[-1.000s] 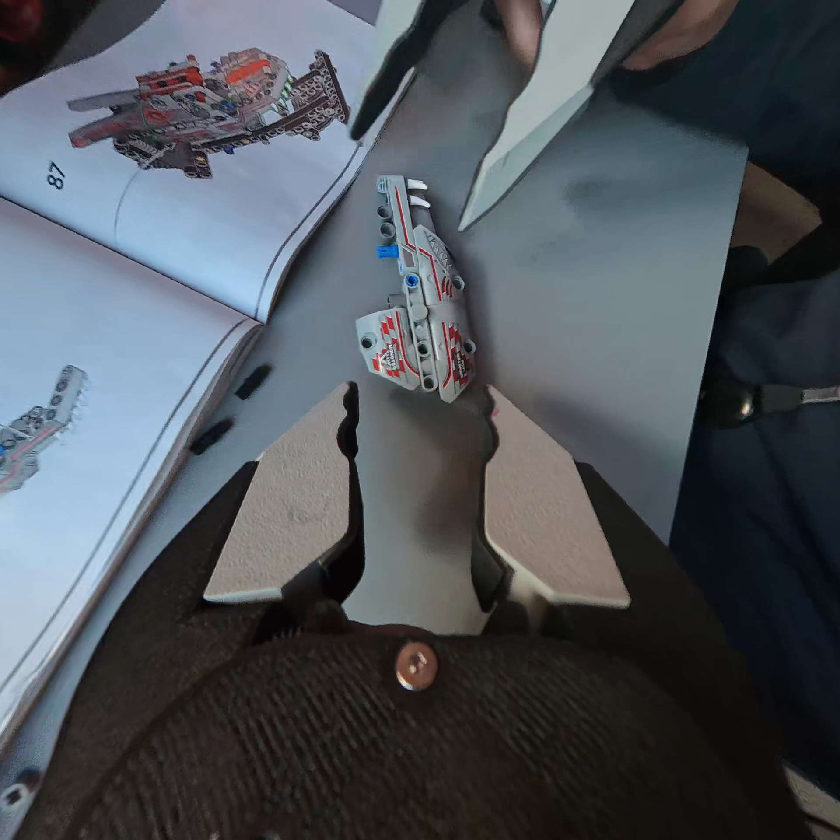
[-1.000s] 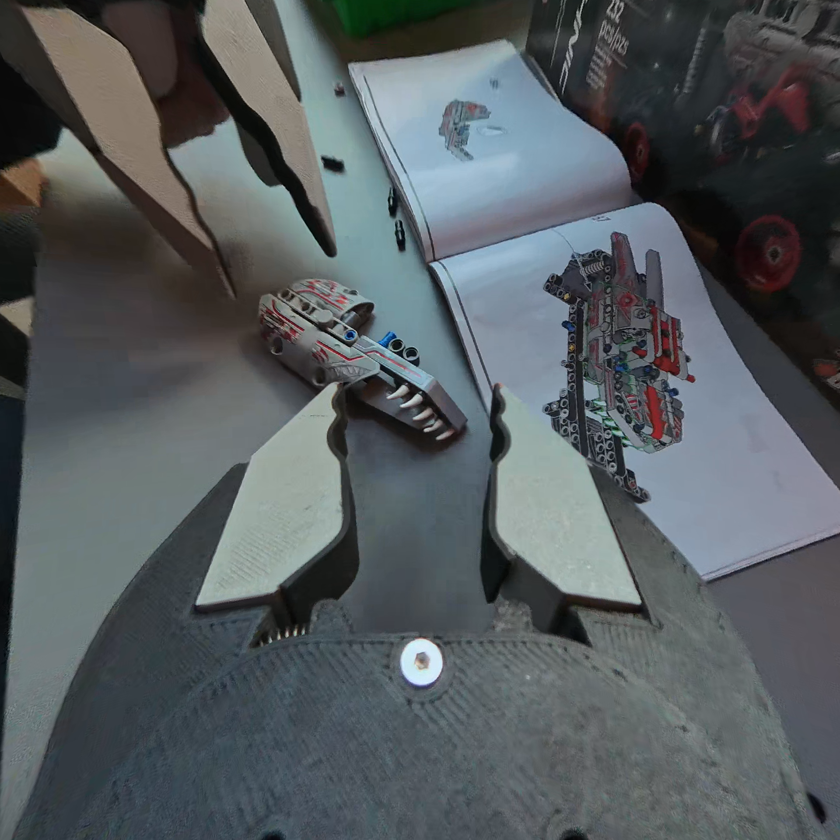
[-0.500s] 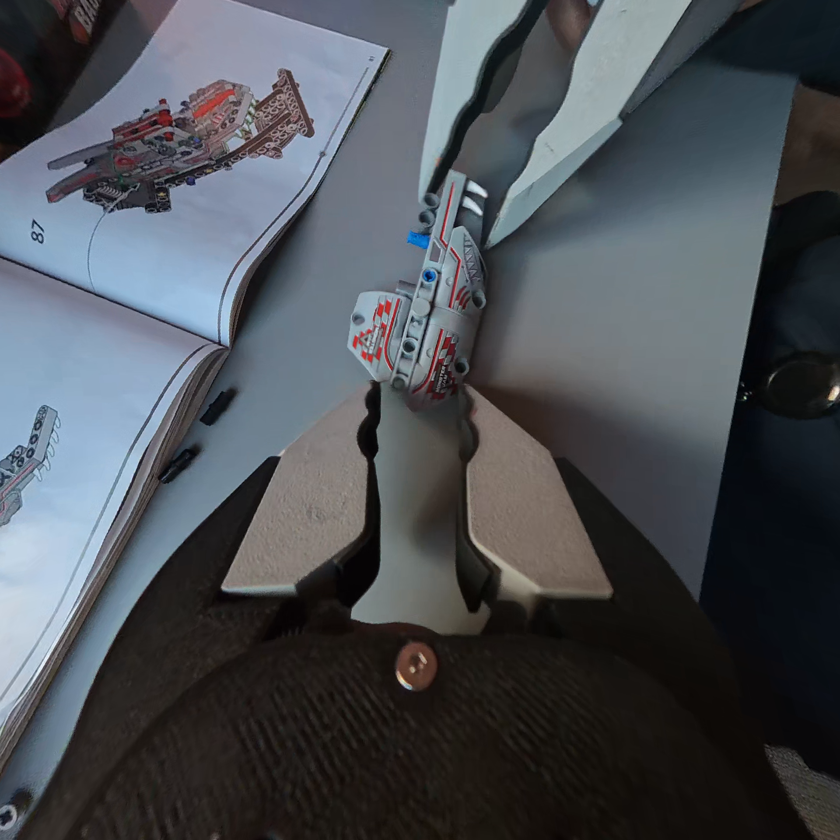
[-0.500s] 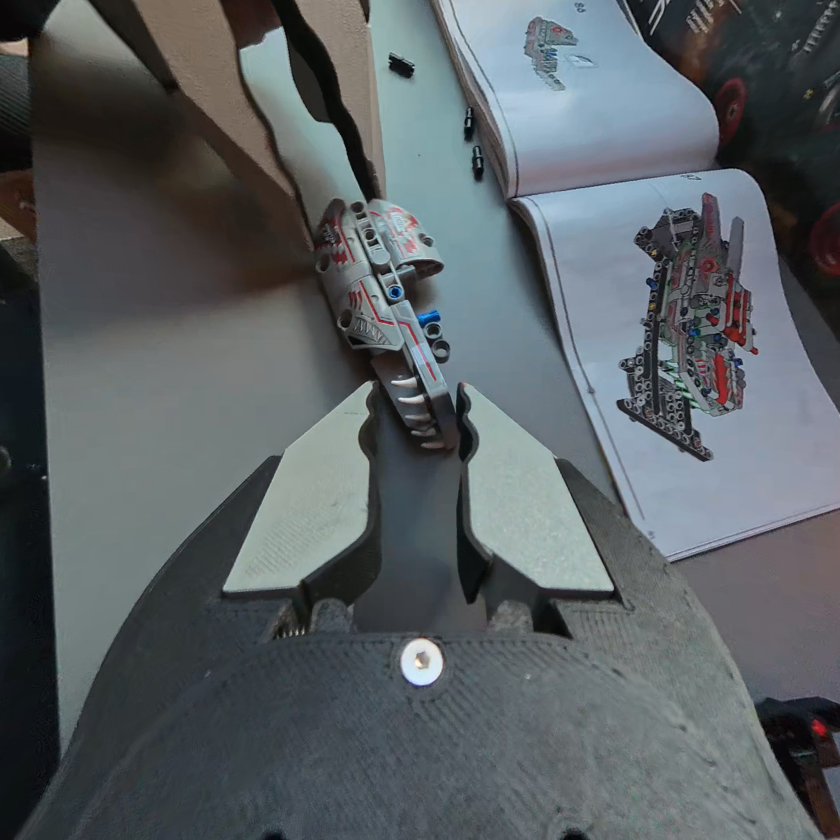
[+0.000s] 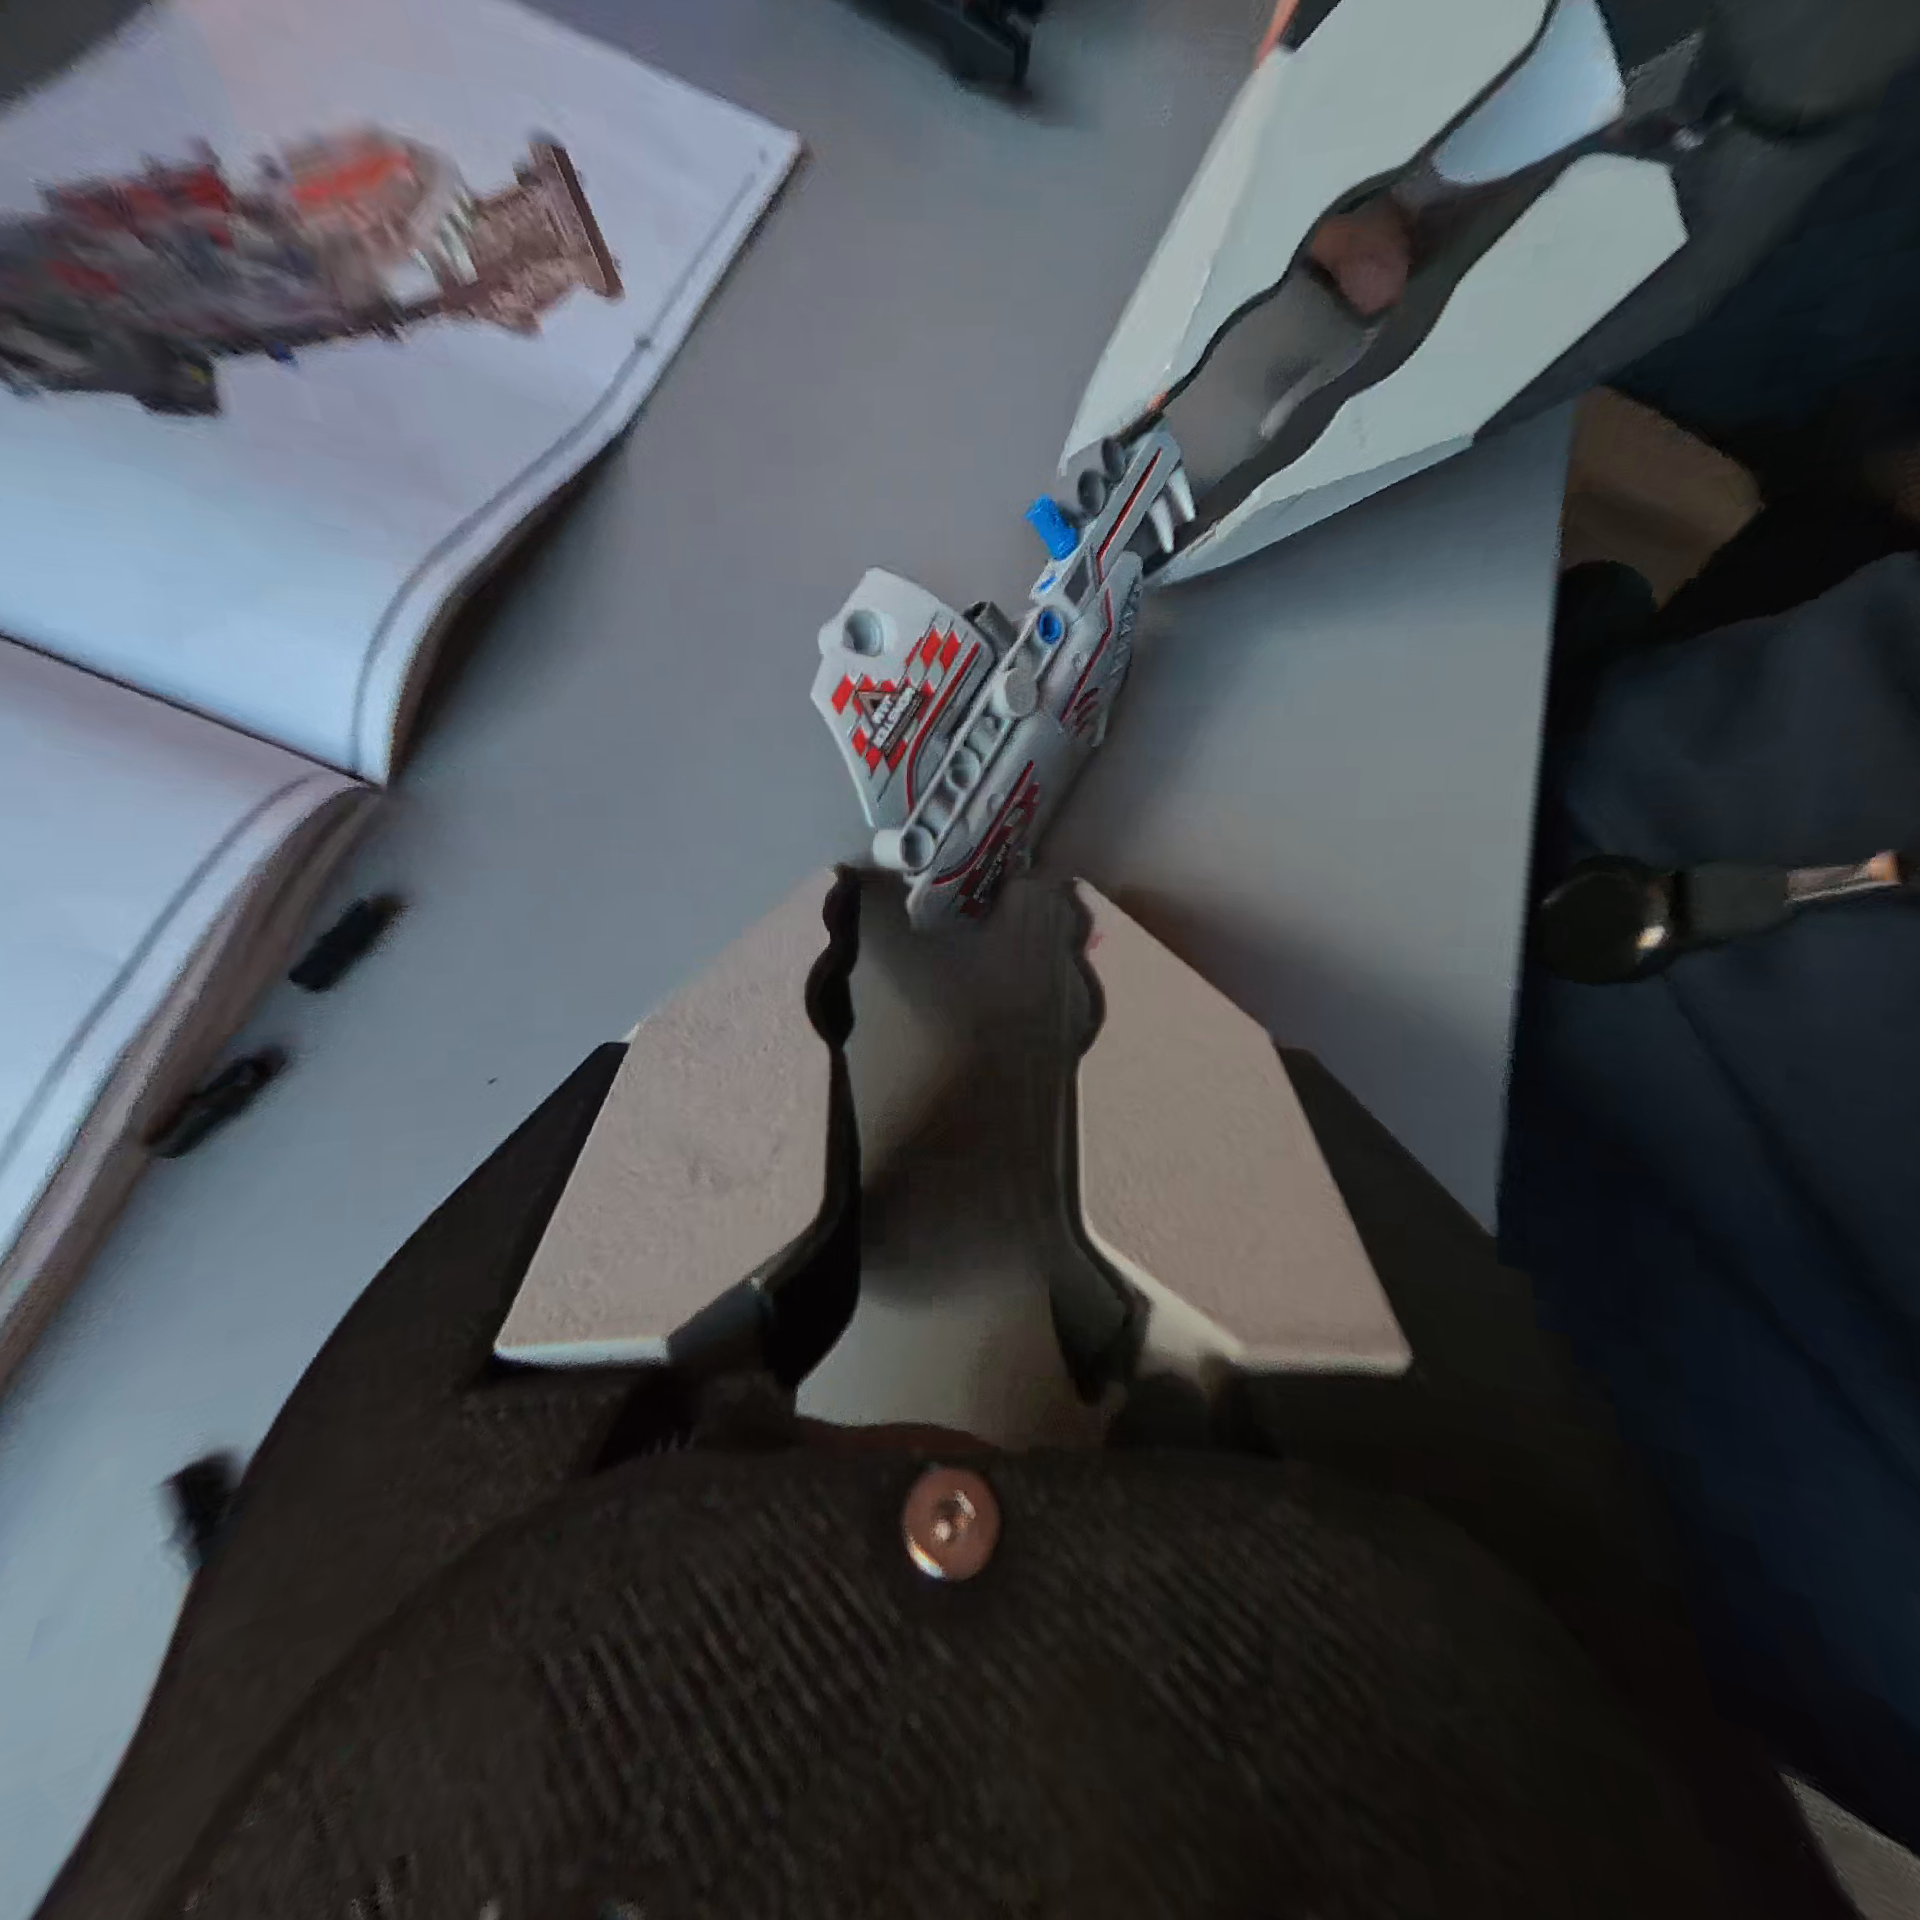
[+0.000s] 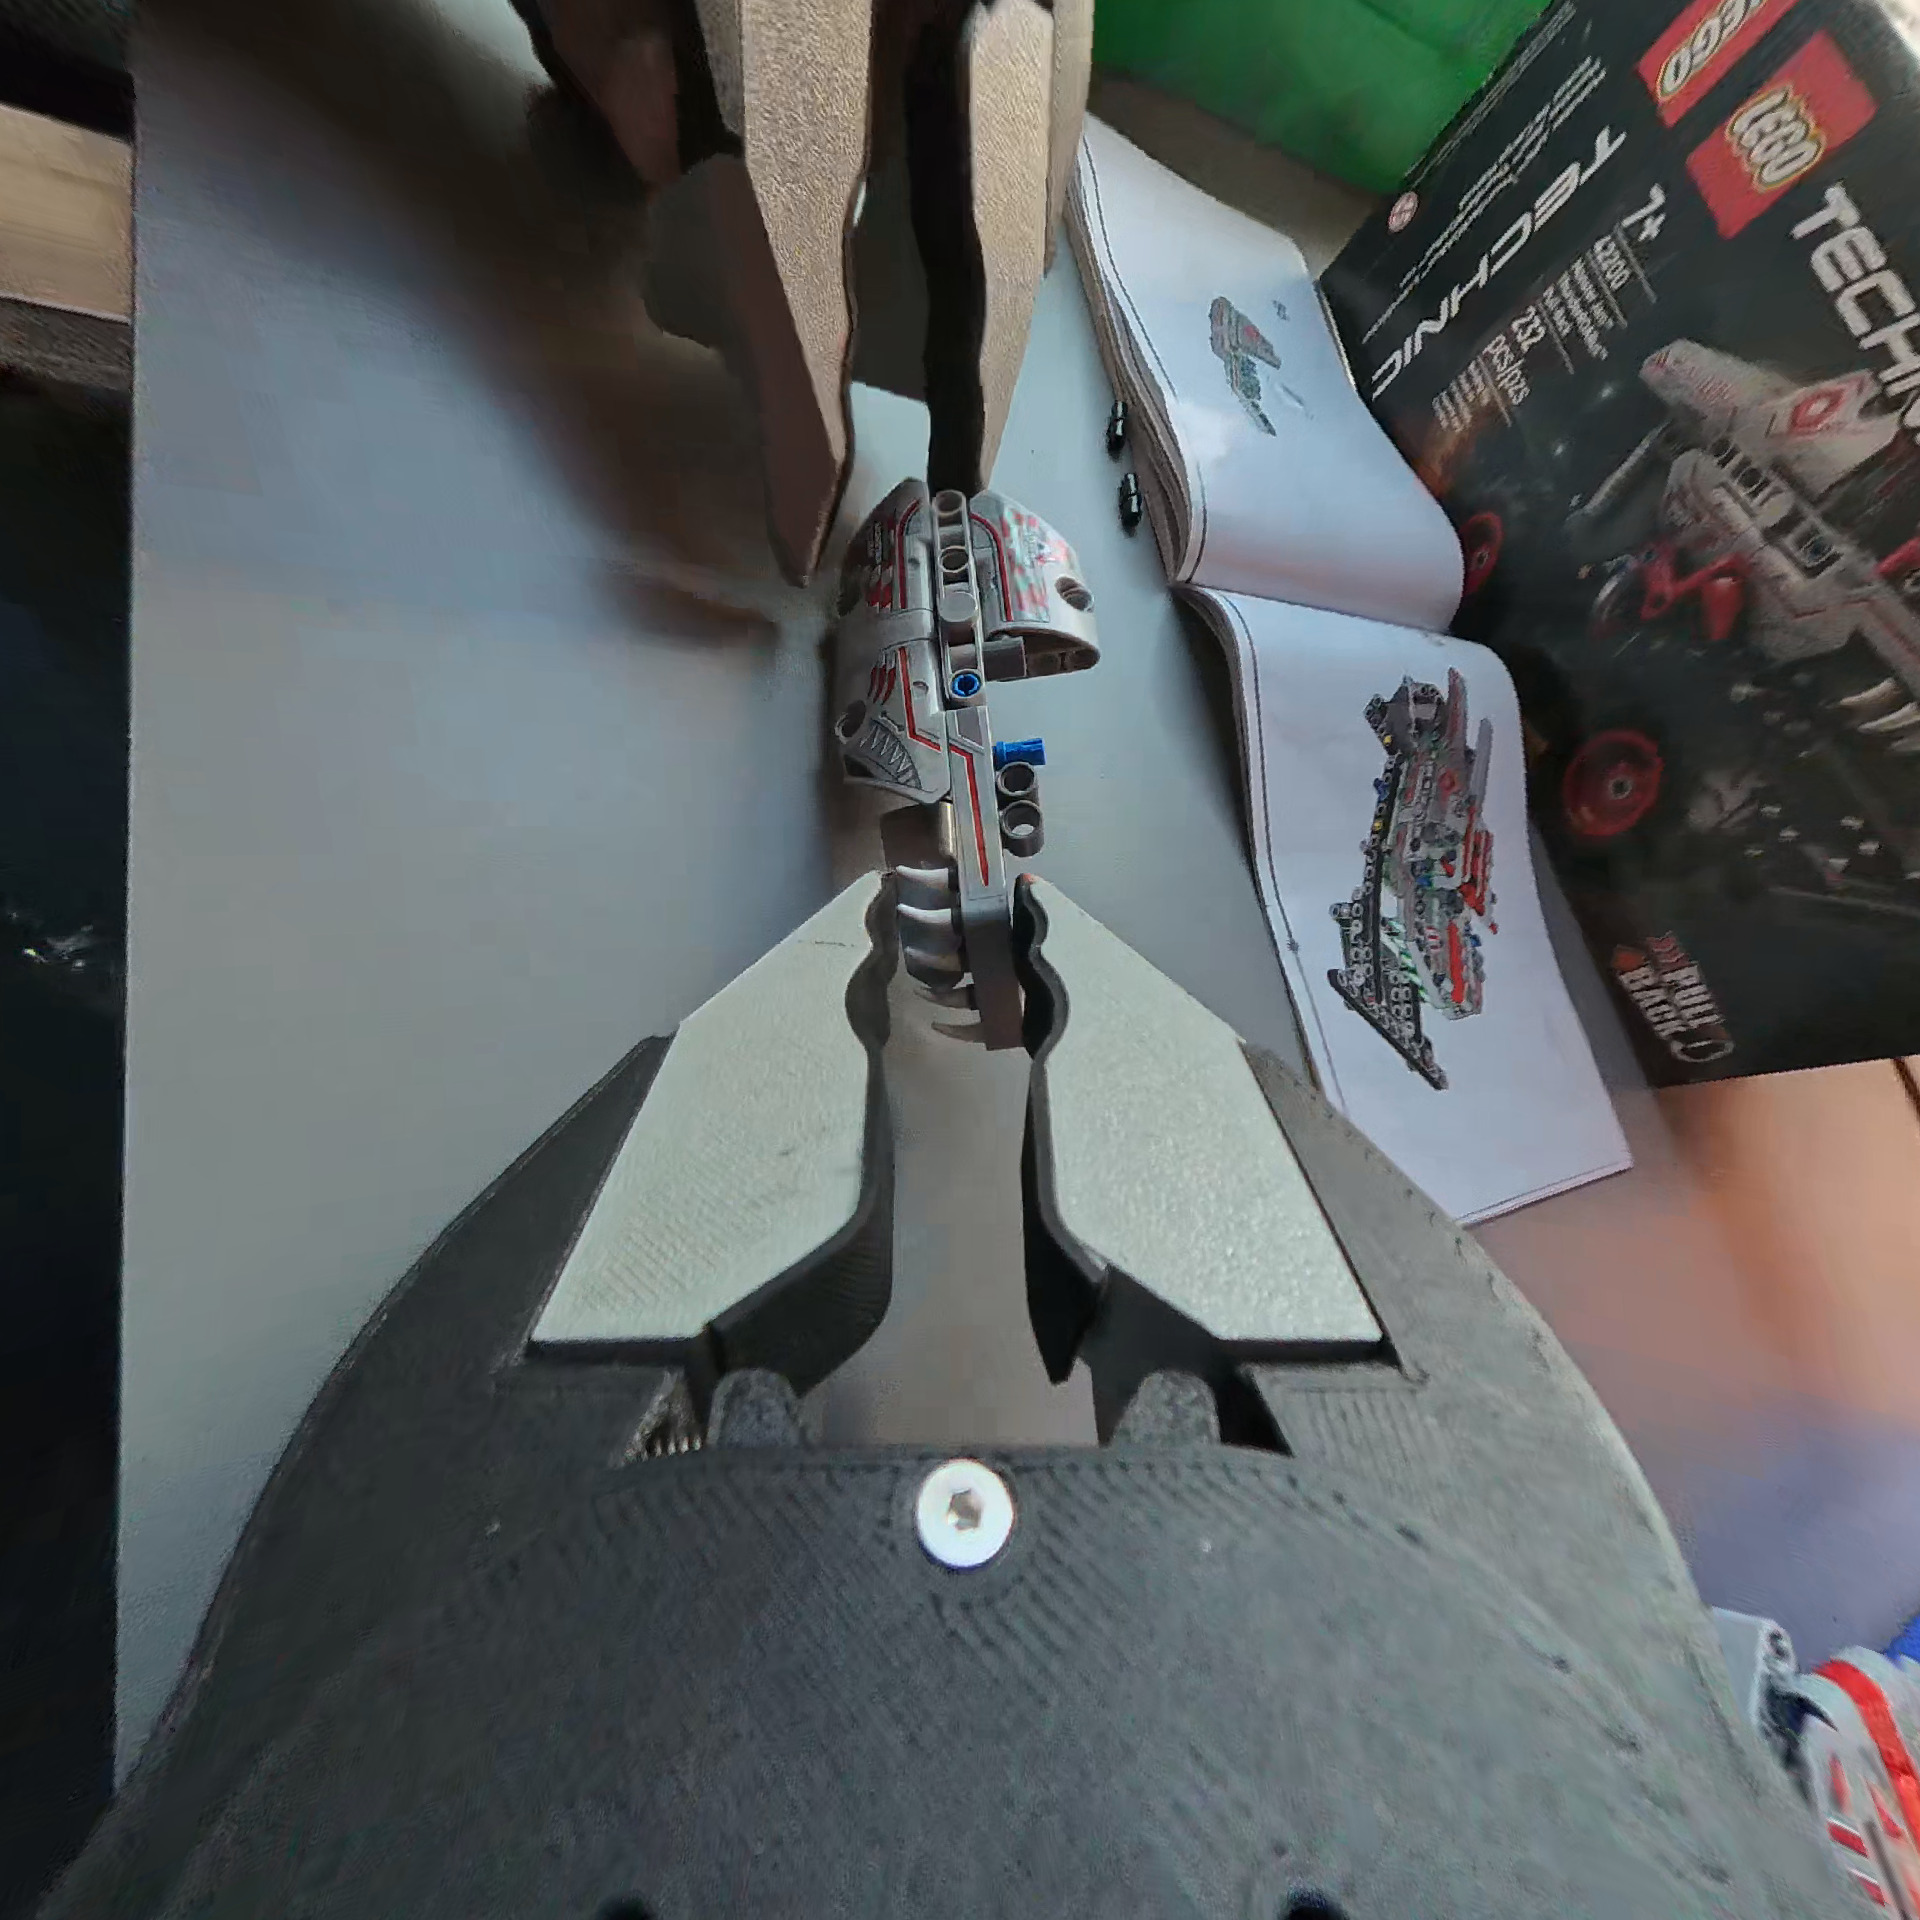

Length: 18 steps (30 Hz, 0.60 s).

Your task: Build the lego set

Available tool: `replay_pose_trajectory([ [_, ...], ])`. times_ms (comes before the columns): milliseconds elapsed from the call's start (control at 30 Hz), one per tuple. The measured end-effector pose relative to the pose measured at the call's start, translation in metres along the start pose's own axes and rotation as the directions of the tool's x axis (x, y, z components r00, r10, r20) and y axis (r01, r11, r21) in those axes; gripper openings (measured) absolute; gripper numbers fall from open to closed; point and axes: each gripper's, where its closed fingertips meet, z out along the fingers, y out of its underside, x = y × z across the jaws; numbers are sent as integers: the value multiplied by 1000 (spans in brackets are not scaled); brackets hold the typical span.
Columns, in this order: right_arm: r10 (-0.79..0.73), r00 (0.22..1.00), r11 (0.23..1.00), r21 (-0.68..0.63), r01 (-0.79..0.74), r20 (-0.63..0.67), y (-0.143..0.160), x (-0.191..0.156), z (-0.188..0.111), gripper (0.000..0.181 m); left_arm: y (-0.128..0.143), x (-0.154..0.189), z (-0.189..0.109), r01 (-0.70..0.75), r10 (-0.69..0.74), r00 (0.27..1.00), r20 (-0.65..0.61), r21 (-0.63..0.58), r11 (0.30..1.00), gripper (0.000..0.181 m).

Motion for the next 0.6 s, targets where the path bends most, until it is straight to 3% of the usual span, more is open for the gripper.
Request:
replay_pose_trajectory([
  [33,-27,999,1000,-2,27,-21,-1,0,-1,19,-3,4,0,37,-37,998,-56,15,999,36],
  [100,-94,993,996,1,94,-71,-6,2,-4,19,-7,7,0,90,-87,988,-128,21,996,40],
  [267,-181,972,983,-28,179,-148,-4,3,-14,19,-29,9,-2,17,2,986,-165,117,993,18],
  [367,-132,977,991,-28,129,-165,6,3,-26,14,-51,30,-5,12,51,961,-273,226,974,5],
  [533,-41,982,999,-14,39,-186,21,4,-52,9,-65,44,15,-71,138,955,-263,249,966,5],
  [600,9,985,1000,11,-7,-173,24,1,-61,16,-72,50,20,-89,158,952,-260,259,962,5],
])
